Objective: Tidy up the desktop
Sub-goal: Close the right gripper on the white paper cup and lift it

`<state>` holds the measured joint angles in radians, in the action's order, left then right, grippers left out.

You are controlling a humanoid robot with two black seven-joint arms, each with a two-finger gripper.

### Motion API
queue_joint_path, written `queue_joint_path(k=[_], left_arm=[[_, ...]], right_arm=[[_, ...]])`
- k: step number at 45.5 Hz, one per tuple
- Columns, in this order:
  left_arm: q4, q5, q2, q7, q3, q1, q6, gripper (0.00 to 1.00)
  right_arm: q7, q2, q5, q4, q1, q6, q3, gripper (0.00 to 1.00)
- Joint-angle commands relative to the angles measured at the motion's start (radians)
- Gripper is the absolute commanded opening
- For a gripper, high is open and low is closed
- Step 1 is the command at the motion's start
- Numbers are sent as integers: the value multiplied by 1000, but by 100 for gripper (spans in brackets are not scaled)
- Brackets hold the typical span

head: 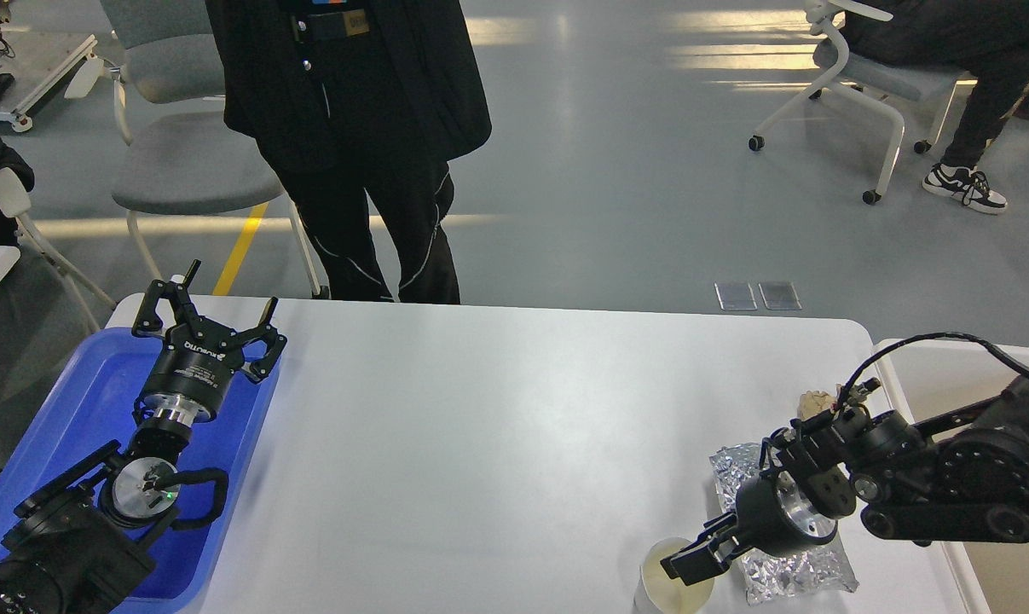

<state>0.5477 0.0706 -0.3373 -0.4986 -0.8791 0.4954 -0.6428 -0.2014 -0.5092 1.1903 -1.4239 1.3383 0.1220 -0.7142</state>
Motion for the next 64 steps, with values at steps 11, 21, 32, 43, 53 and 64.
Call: queue_joint_path(k=[11,21,32,43,53,64], left_arm=[[0,0,0,0,0,0,0,100],[0,0,0,0,-1,0,0,100],[1,0,0,0,0,0,0,100],[0,0,0,0,0,0,0,100],[1,0,0,0,0,0,0,100],[0,0,0,0,0,0,0,100]], right_arm=[[-121,-11,130,28,-25,-91,-40,0],[-161,-49,138,19,16,-91,-73,0],[-159,-45,124,19,19,-88,-79,0],[-156,-113,117,-44,105,-81,-94,0],[-145,-207,51,-125,298,-44,-143,0],[-147,-302,22,-204,515,70,-171,0]])
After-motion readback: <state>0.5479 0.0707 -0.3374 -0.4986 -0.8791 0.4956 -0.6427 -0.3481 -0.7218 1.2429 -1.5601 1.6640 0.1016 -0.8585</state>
